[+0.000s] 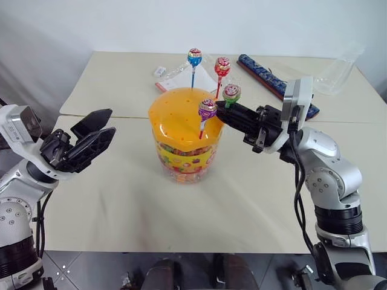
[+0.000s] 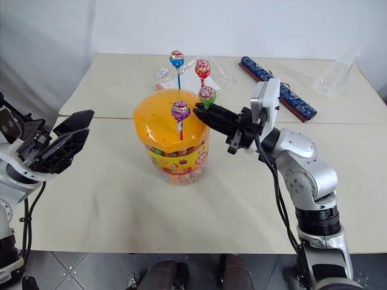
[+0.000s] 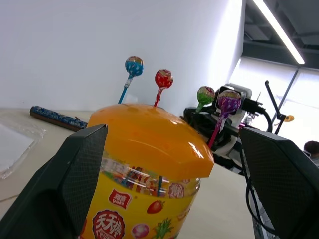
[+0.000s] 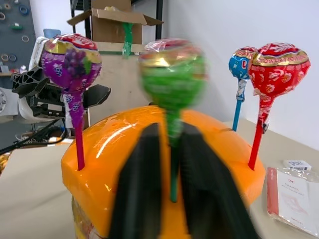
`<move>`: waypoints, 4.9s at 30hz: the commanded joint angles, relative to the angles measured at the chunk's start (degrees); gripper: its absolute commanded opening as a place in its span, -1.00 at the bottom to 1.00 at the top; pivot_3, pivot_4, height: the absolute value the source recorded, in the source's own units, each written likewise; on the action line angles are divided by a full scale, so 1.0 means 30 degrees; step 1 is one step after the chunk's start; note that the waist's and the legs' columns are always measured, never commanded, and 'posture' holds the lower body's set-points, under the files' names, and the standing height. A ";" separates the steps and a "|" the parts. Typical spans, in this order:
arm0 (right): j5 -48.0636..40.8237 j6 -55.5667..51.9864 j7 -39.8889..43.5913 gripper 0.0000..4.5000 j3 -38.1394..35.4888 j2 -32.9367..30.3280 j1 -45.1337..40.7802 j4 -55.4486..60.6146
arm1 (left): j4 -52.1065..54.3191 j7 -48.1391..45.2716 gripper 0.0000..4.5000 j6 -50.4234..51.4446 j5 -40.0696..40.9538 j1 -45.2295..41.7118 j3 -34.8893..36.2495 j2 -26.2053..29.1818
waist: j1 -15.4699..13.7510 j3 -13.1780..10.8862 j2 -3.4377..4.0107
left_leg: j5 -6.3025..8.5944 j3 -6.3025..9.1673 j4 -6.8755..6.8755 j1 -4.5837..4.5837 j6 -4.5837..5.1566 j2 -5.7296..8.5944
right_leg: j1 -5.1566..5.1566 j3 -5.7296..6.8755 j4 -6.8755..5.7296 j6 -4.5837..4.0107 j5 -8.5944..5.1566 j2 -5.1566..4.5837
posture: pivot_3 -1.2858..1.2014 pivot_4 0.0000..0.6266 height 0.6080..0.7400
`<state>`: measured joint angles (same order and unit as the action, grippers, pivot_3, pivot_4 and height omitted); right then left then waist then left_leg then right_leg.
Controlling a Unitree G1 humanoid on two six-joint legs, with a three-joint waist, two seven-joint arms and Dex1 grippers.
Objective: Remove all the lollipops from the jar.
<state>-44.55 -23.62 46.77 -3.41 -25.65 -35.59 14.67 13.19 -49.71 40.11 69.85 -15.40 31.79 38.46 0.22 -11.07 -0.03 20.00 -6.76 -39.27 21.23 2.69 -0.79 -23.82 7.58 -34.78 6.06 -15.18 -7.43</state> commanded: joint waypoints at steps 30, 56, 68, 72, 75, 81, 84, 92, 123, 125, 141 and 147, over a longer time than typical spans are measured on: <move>0.5318 0.5483 0.7089 0.23 -0.4327 -1.0182 0.8037 -0.8295 | -0.0917 -0.3963 1.00 -0.1653 -0.1063 -0.1866 -0.0923 0.1488 | 0.0006 -0.0024 0.0043 | -0.0009 -0.0163 -0.0002 -0.0053 0.0032 -0.0029 | 0.0038 -0.0052 0.0118 0.0024 0.0013 -0.0002 | 0.03 -0.52 1.00; 0.0886 -0.3433 0.2169 -0.40 -0.0275 -0.0845 -0.5199 -0.4754 | -0.1379 -0.1617 1.00 -0.0828 -0.0552 -0.1804 -0.1096 -0.0999 | 0.0046 -0.0029 0.0055 | 0.0013 -0.0027 -0.0033 0.0014 0.0028 0.0000 | 0.0016 0.0051 0.0016 0.0023 0.0015 -0.0018 | 0.03 -0.52 1.00; 0.1017 -0.2594 0.2474 -0.99 -0.1063 0.0014 -0.5797 -0.5584 | -0.1510 -0.1661 1.00 -0.1196 -0.0724 -0.2231 -0.1222 -0.1519 | 0.0106 -0.0029 0.0055 | 0.0013 -0.0044 -0.0029 0.0015 0.0027 -0.0006 | -0.0002 0.0052 0.0011 0.0023 0.0015 -0.0006 | 0.03 -0.52 1.00; -0.0852 -0.1998 0.2200 -0.99 -0.3958 0.0039 -0.6079 -0.5848 | -0.1335 -0.2207 1.00 -0.1187 -0.0550 -0.2519 -0.1371 -0.1521 | 0.0102 -0.0029 0.0056 | 0.0013 -0.0045 -0.0028 0.0020 0.0027 -0.0006 | -0.0005 0.0052 0.0011 0.0024 0.0015 -0.0001 | 0.03 -0.52 1.00; -0.1513 -0.2851 0.2233 -0.99 -0.5241 -0.1759 -0.5792 -0.5452 | -0.0898 -0.3006 1.00 -0.0972 -0.0601 -0.2488 -0.1726 -0.1216 | -0.0104 -0.0030 0.0054 | 0.0014 -0.0017 -0.0028 0.0034 0.0031 0.0019 | -0.0005 0.0049 0.0010 0.0027 0.0016 -0.0014 | 0.03 -0.52 1.00; 0.4378 -0.0548 0.7434 -0.99 -0.3671 -1.1272 0.0509 -0.6139 | 0.0868 -0.4989 1.00 -0.0454 -0.1301 -0.1416 -0.2618 0.0642 | -0.0263 -0.0026 0.0048 | 0.0077 -0.0025 -0.0012 0.0034 0.0088 0.0040 | 0.0006 0.0031 0.0067 0.0032 0.0018 -0.0021 | 0.03 -0.52 1.00; 0.7144 0.3223 0.9348 -0.99 -0.3795 -1.3918 0.4580 -0.7658 | 0.0936 -0.6586 1.00 -0.1664 -0.3612 -0.0522 -0.3541 0.1883 | -0.0196 -0.0027 0.0052 | 0.0075 -0.0108 0.0013 0.0025 0.0085 0.0018 | 0.0018 0.0044 0.0171 0.0052 0.0017 0.0001 | 0.03 -0.52 1.00; 1.0414 0.9932 1.0431 -0.99 -0.2843 -1.3828 0.8094 -1.3655 | -0.0942 -0.8082 1.00 -0.4823 -0.6127 -0.0698 -0.4012 0.1490 | 0.0231 -0.0038 0.0075 | 0.0001 -0.0293 0.0017 -0.0098 0.0058 -0.0019 | 0.0073 -0.0096 0.0226 0.0041 0.0017 0.0017 | 0.03 -0.52 1.00; 0.0288 -0.2027 0.4102 0.26 0.2934 -0.1569 -0.2889 0.1046 | -0.2004 -0.4675 1.00 -0.2731 -0.2052 0.0021 -0.1125 -0.0529 | -0.0049 -0.0039 0.0073 | 0.0078 -0.0014 -0.0142 0.0026 0.0063 -0.0002 | 0.0039 0.0044 0.0003 0.0038 0.0020 -0.0046 | 0.03 -0.52 1.00; 0.0468 -0.2089 0.3783 0.26 0.2947 -0.1156 -0.3178 0.0805 | -0.1979 -0.4628 1.00 -0.2812 -0.2091 -0.0119 -0.1212 -0.0723 | -0.0012 -0.0039 0.0072 | 0.0081 -0.0018 -0.0141 0.0027 0.0059 -0.0001 | 0.0035 0.0045 0.0001 0.0037 0.0020 -0.0042 | 0.03 -0.52 1.00; -0.4600 -0.4658 0.1927 -0.99 -0.2468 -0.1555 -0.4300 -0.0332 | -0.1160 -0.5452 1.00 -0.3476 -0.3054 -0.1368 -0.2608 -0.0841 | -0.0035 -0.0038 0.0070 | 0.0083 -0.0025 -0.0142 0.0030 0.0063 0.0000 | 0.0029 0.0059 -0.0005 0.0039 0.0021 -0.0034 | 0.03 -0.52 1.00; 0.1205 -0.1771 0.5804 -0.99 -0.2924 -0.9256 -0.1409 -0.3400 | 0.0114 -0.6736 1.00 -0.4454 -0.4695 -0.1425 -0.3857 -0.0191 | -0.0194 -0.0034 0.0062 | 0.0101 -0.0015 -0.0132 0.0042 0.0077 0.0000 | 0.0031 0.0052 0.0026 0.0038 0.0020 -0.0033 | 0.03 -0.52 1.00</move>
<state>-50.10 -35.28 58.42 -12.71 -48.79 -42.19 8.50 10.91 -68.33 28.99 57.63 -19.54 20.66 36.87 -0.36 -11.17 0.15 20.34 -6.82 -39.65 21.37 2.97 -0.75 -23.70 7.74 -34.58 6.18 -15.12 -7.51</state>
